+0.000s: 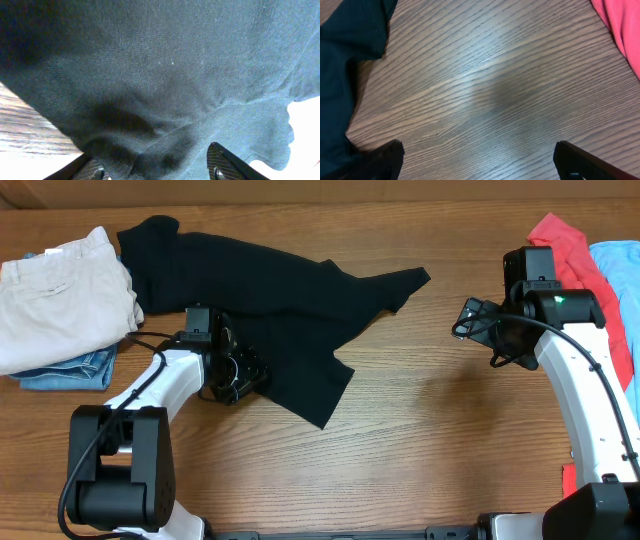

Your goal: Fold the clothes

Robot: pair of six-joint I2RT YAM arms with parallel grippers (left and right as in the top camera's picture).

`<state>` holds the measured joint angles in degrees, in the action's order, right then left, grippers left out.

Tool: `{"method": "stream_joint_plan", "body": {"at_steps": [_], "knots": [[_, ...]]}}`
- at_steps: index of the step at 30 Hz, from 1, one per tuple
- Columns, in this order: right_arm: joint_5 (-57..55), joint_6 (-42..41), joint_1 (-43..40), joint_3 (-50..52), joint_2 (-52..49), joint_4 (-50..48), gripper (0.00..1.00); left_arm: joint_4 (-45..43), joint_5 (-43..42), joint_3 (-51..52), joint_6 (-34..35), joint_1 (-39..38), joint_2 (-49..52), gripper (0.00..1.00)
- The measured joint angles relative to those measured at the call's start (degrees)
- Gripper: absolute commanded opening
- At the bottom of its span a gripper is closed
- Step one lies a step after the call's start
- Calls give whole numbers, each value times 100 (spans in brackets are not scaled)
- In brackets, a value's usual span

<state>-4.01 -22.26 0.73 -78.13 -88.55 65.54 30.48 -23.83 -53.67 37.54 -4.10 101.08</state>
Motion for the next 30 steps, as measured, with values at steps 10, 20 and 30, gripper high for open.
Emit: {"method": "stream_joint_plan", "body": {"at_steps": [10, 20, 30], "knots": [[0, 0, 0, 0, 0, 2, 100, 55, -214, 72, 280, -118, 181, 4], [308, 186, 0, 0, -2, -57, 100, 2166, 535, 52, -186, 289, -282, 4], [1099, 584, 63, 105, -334, -586, 100, 3215, 2315, 24, -516, 1690, -3045, 4]]}}
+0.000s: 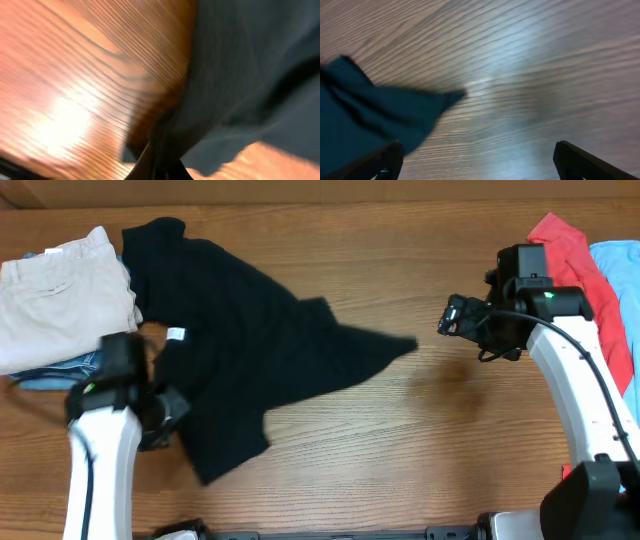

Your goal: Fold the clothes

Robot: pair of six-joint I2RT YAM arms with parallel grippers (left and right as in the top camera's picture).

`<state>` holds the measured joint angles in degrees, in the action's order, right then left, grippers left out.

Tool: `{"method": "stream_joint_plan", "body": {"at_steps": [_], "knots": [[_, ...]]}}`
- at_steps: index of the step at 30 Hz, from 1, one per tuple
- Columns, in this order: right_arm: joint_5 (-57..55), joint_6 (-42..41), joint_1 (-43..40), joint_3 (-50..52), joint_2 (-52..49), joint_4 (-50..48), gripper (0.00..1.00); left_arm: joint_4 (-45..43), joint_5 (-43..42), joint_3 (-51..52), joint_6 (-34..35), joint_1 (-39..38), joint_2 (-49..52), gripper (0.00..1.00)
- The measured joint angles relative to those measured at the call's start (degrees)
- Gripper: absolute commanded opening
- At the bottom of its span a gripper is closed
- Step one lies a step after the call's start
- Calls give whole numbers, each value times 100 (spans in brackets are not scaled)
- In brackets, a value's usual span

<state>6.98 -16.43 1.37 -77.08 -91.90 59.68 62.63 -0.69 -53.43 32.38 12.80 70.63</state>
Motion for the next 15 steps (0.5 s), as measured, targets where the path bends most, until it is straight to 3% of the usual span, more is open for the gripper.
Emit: {"method": "stream_joint_plan", "body": {"at_steps": [5, 15], "knots": [[232, 98, 378, 0, -306, -212, 100, 22, 188, -2, -122, 302, -538, 4], [39, 61, 883, 42, -1580, 44, 95, 17, 236, -2, -129, 306, -535, 4]]}}
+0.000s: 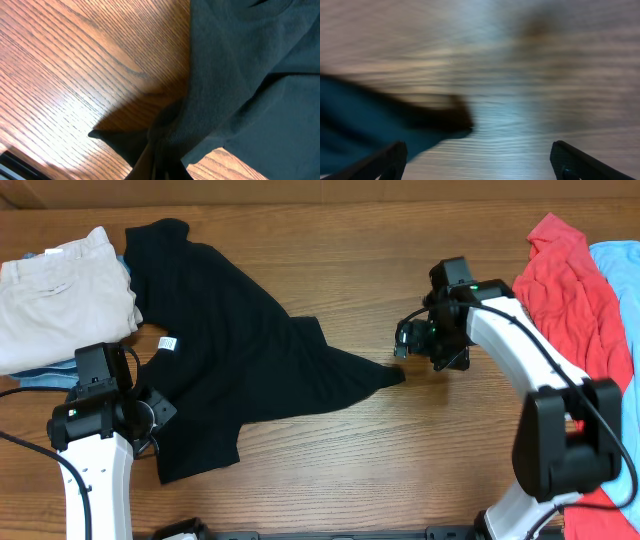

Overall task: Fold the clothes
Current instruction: 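Grasp the shirt's right corner with the right gripper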

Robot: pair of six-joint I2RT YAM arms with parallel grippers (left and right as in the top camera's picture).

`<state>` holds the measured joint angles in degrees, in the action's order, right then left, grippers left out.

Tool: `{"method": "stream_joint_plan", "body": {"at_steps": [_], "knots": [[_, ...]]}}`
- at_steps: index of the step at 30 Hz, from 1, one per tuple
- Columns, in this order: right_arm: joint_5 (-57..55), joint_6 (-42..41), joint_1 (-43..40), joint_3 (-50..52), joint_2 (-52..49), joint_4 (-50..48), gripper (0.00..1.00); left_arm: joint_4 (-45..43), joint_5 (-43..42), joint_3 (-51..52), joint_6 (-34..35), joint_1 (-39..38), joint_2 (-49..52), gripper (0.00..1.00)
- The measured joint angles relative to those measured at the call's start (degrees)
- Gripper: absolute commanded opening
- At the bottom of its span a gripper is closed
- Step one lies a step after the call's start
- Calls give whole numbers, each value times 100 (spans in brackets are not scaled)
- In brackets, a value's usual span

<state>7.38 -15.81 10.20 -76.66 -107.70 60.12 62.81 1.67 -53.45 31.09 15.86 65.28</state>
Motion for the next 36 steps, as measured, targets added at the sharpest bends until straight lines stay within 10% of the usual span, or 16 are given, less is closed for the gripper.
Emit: {"method": "stream_joint_plan", "body": {"at_steps": [11, 29, 32, 36], "knots": [[308, 605, -2, 48, -90, 365, 96, -63, 13, 0, -2, 0, 0, 4], [890, -2142, 195, 258, -284, -452, 90, -109, 9, 0, -4, 0, 0, 4], [898, -2575, 382, 492, -343, -723, 71, -118, 9, 0, -4, 0, 0, 4], [898, -2911, 531, 579, -350, -1054, 18, -131, 9, 0, -7, 0, 0, 4]]}}
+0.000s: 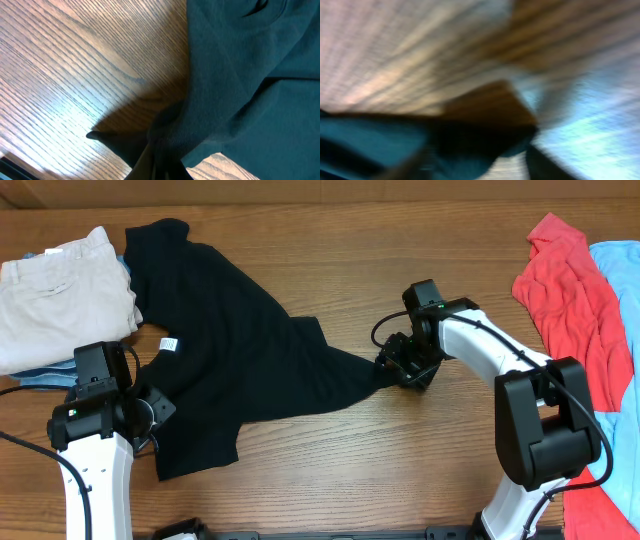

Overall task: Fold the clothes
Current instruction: 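Grasp the shirt's right corner with the right gripper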

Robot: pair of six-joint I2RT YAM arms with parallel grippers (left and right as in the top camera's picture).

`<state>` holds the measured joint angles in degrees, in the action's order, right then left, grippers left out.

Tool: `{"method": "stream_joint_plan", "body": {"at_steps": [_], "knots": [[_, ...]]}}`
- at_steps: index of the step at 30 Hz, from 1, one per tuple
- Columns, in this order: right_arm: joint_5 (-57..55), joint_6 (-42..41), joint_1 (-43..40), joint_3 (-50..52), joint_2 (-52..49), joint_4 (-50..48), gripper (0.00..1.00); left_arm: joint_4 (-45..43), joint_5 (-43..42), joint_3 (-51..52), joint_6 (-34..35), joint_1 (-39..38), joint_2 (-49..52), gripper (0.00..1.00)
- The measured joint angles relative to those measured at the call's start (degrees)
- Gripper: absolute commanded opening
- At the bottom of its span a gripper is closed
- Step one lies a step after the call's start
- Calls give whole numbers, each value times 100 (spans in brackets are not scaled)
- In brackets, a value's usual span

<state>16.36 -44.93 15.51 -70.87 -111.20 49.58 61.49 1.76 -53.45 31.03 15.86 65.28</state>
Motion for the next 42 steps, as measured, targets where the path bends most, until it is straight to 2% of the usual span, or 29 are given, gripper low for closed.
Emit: {"method": "stream_joint_plan", "body": {"at_steps": [1, 2, 7, 11, 14, 16, 17, 19, 25, 32, 37, 42], "knots": [[9, -52, 20, 0, 0, -85, 7, 0, 0, 0, 0, 0, 0, 4], [7, -105, 28, 2, 0, -188, 4, 0, 0, 0, 0, 0, 0, 4], [-424, -133, -57, -68, 2, -140, 4, -31, -7, 0, -2, 0, 0, 4], [-804, 328, -584, -901, 7, 511, 4, -98, -35, 0, -13, 0, 0, 4], [-990, 741, -1008, -1797, 90, 1016, 9, -168, -116, 0, -13, 0, 0, 4], [-1038, 1056, -1189, -2365, 219, 1467, 21, -195, -240, 0, -15, -11, 0, 4], [-1075, 1193, -1217, -2498, 284, 1622, 24, -197, -269, 0, -15, -11, 0, 4], [-1296, 1445, -1241, -2649, 455, 2107, 25, -195, -234, 0, -15, -2, 0, 4], [-2028, 1744, -1246, -2420, 485, 2889, 29, -195, -188, 0, -15, 0, 0, 4], [-2181, 1847, -1259, -2048, 485, 2983, 30, -197, -153, 0, -15, 0, 0, 4], [-1764, 1915, -1226, -1464, 485, 2715, 31, -195, -149, 0, -15, 0, 0, 4], [-1266, 1950, -1106, -378, 474, 1902, 31, -199, -149, 0, -15, 0, 0, 4]]}}
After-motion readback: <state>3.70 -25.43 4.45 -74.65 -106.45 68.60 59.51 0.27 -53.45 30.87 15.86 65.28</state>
